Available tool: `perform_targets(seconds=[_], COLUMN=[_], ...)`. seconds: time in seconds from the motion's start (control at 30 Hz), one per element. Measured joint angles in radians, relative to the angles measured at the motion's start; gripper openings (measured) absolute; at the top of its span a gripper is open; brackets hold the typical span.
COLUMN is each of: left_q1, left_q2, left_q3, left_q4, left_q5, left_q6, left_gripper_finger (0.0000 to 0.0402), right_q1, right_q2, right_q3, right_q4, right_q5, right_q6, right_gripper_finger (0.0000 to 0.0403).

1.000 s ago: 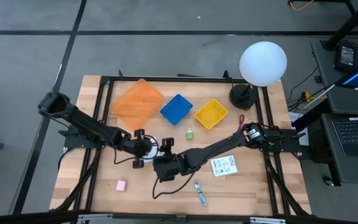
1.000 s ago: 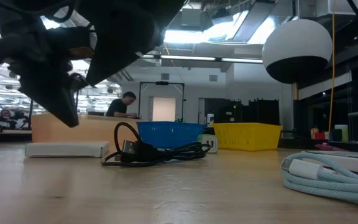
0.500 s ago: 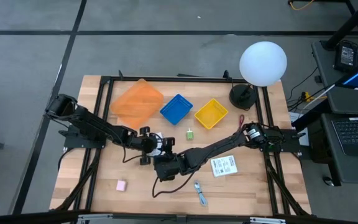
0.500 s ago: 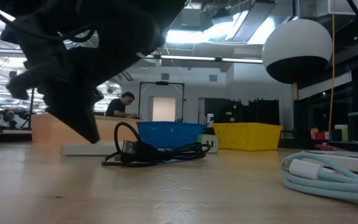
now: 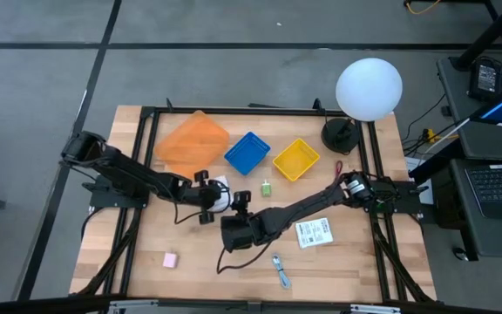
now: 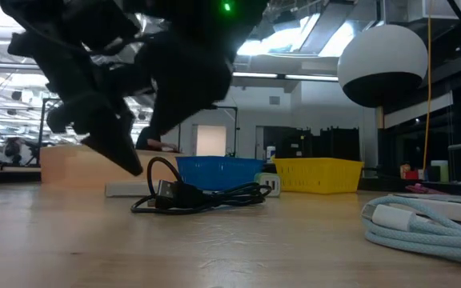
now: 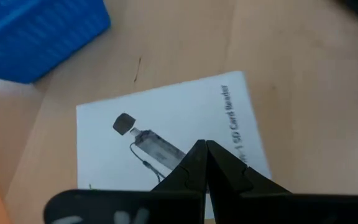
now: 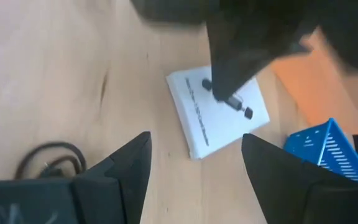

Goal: Pick and place items into bin
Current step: Put the left white card reader box into the yellow bin

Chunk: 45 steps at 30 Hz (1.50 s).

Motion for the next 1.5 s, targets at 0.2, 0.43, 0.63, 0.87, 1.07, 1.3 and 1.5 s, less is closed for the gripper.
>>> perform_targets(seconds=[0.2, 0.43, 0.63, 0.87, 1.07, 1.3, 1.5], left_q1=[-0.039, -0.041, -0.040, 0.001, 0.044, 0.063, 0.063], left_q2=[-0.101, -0.106, -0.094, -0.094, -0.055, 0.023, 0.028], left_q3=[0.000, 0.000, 0.000, 0.001, 0.002, 0.003, 0.003], left_q4=[-0.099, -0.147, -0.213, -0.228, -0.225, -0.223, -0.229], left_q5=[-0.079, -0.108, -0.171, -0.176, -0.149, -0.165, -0.193], left_q6=[0.011, 0.002, -0.020, -0.049, -0.069, -0.074, -0.080], left_gripper_finger=[0.0002, 0.0002, 0.0002, 0.0002, 0.0002, 0.0002, 0.0002], right_q1=[-0.020, -0.055, -0.070, -0.073, -0.073, -0.073, -0.073], right_q2=[0.000, 0.000, 0.000, 0.000, 0.000, 0.001, 0.001], right_q3=[-0.011, -0.011, -0.011, -0.011, -0.011, -0.011, -0.011], right_q4=[0.000, 0.001, -0.018, -0.017, -0.025, -0.025, -0.025], right_q5=[-0.025, -0.109, -0.159, -0.160, -0.160, -0.159, -0.159], right_q6=[-0.056, -0.156, -0.179, -0.176, -0.156, -0.153, -0.153], right_gripper_finger=[0.0229, 0.0229, 0.0229, 0.0229, 0.0229, 0.0229, 0.0229])
